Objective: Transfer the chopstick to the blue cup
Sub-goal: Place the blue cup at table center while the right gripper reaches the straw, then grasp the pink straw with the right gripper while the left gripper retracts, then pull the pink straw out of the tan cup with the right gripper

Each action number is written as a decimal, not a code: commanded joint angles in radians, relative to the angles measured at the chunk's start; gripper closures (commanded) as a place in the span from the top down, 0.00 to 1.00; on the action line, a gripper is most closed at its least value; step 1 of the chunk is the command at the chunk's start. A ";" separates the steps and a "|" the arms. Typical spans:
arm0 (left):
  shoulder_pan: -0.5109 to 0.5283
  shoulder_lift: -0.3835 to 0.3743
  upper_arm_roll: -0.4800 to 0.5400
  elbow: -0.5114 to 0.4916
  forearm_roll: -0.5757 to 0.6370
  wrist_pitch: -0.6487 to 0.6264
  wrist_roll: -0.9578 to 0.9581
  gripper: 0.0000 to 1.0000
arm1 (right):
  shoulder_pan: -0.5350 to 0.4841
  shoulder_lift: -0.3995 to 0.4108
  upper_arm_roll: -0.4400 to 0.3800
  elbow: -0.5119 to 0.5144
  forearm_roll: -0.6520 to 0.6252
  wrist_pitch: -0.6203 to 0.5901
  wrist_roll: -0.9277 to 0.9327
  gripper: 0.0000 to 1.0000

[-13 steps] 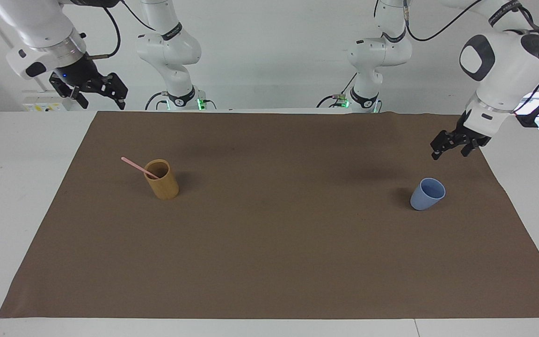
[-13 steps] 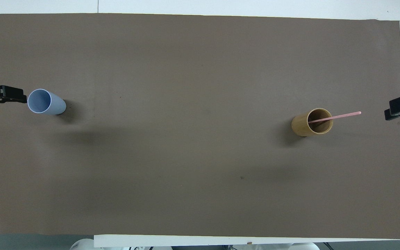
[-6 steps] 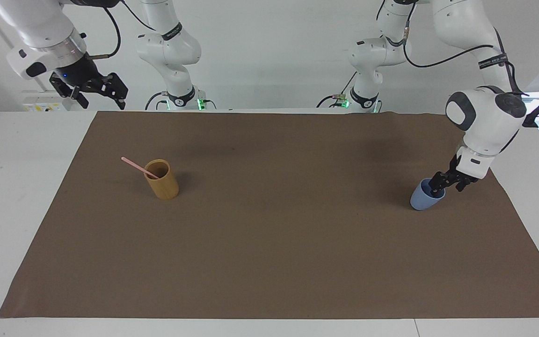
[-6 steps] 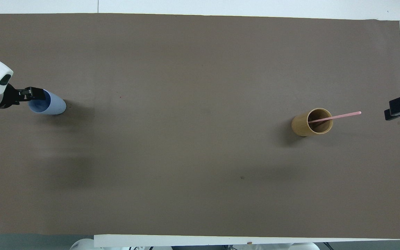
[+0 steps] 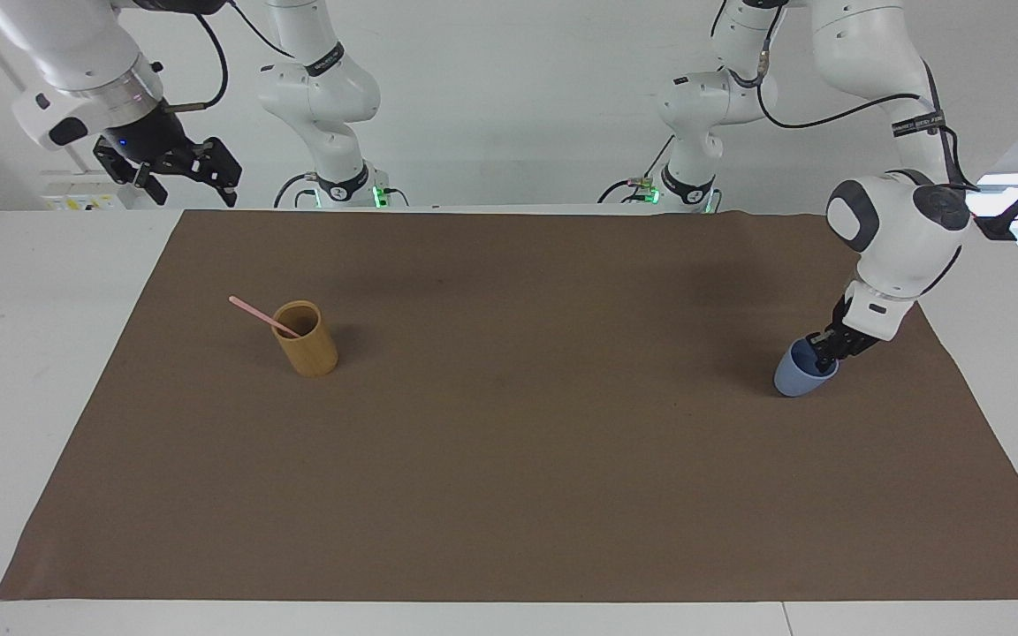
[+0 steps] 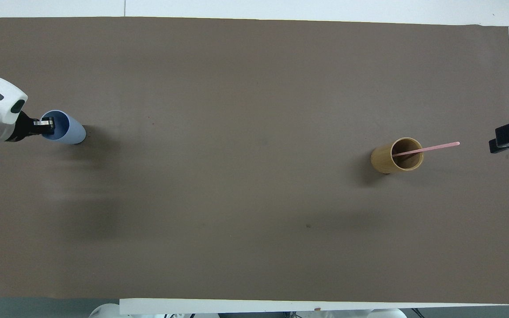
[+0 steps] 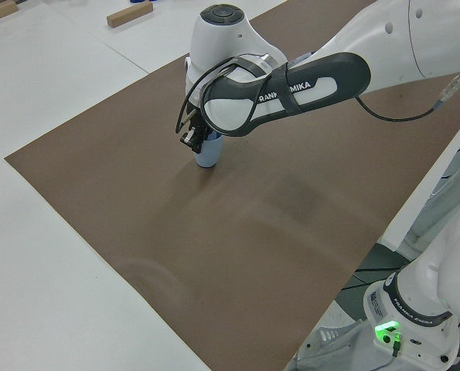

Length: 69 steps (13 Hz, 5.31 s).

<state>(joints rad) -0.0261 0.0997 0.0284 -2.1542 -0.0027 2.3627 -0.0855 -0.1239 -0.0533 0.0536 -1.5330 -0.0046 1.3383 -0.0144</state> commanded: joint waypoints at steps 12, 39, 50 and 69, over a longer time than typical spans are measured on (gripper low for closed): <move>-0.621 0.035 -0.001 0.025 -0.011 -0.028 -0.616 0.31 | -0.008 -0.023 0.000 -0.029 0.018 0.010 -0.016 1.00; -0.060 -0.149 0.015 0.481 0.049 -0.784 0.072 1.00 | -0.143 0.041 -0.011 -0.569 0.468 0.573 -0.628 0.47; -0.058 -0.149 0.015 0.481 0.049 -0.784 0.072 1.00 | -0.142 0.046 -0.011 -0.543 0.456 0.530 -0.625 0.00; -0.058 -0.149 0.015 0.481 0.049 -0.784 0.072 1.00 | 0.688 0.200 0.011 0.026 0.237 0.554 0.825 0.00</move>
<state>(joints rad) -0.0836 -0.0377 0.0442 -1.6583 0.0402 1.5749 0.0003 0.4872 0.0457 0.0741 -1.5566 0.2742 1.8230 0.6890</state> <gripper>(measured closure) 0.000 0.916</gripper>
